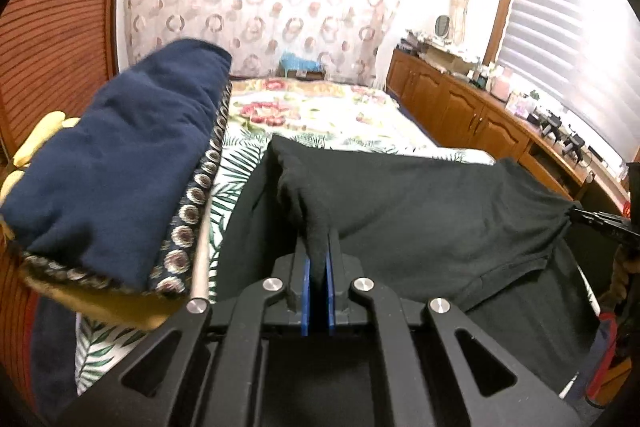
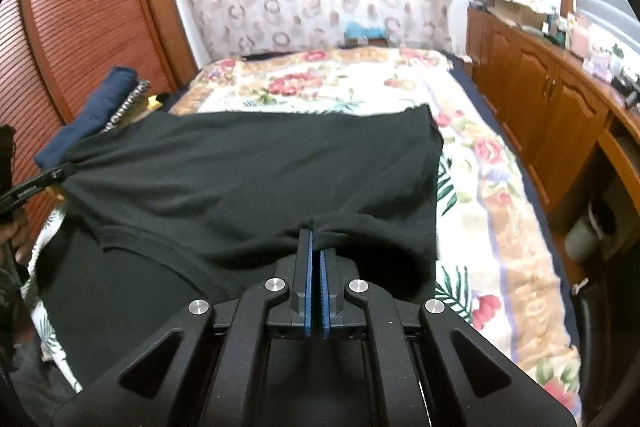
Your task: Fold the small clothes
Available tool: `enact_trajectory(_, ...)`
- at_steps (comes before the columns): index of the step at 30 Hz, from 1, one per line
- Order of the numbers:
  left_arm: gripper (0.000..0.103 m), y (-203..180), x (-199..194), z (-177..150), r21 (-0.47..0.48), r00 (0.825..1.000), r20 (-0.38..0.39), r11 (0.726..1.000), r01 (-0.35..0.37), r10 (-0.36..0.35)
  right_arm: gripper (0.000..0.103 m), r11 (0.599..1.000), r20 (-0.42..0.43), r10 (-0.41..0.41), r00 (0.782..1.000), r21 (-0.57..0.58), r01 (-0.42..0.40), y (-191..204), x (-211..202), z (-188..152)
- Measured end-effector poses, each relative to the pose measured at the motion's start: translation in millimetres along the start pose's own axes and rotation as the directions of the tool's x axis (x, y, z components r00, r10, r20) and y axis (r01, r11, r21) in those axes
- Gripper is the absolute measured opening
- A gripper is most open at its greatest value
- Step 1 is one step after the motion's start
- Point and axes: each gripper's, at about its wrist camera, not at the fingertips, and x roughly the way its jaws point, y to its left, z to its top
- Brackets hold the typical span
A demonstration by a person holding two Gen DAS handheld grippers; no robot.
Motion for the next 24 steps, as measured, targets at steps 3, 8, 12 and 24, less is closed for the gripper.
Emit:
enact_trajectory(3, 0.004, 2.2, -18.6, -4.1, -0.008, 1.000, 0.030, 1.000, 0.003, -0.003, 0.000, 1.000, 0.038, 0.006, 0.999, -0.018, -0.005, 7.0, -23.7, -2.0)
enact_trajectory(8, 0.004, 3.5, -45.9, -20.3, -0.001, 0.998, 0.057, 1.000, 0.000, 0.000, 0.000, 0.999, 0.091, 0.010, 0.996, -0.037, -0.007, 14.3, -56.9, -14.3)
enact_trajectory(12, 0.004, 3.9, -62.4, -35.5, 0.007, 0.998, 0.068, 1.000, -0.002, 0.002, 0.000, 0.998, 0.105, 0.017, 0.994, -0.060, -0.011, 26.0, -73.9, -32.4)
enact_trajectory(24, 0.004, 6.5, -82.0, -77.1, 0.013, 0.999, 0.030, 0.999, -0.038, 0.038, 0.000, 0.995, 0.075, 0.044, 0.996, -0.091, -0.037, 47.8, -105.3, -75.9)
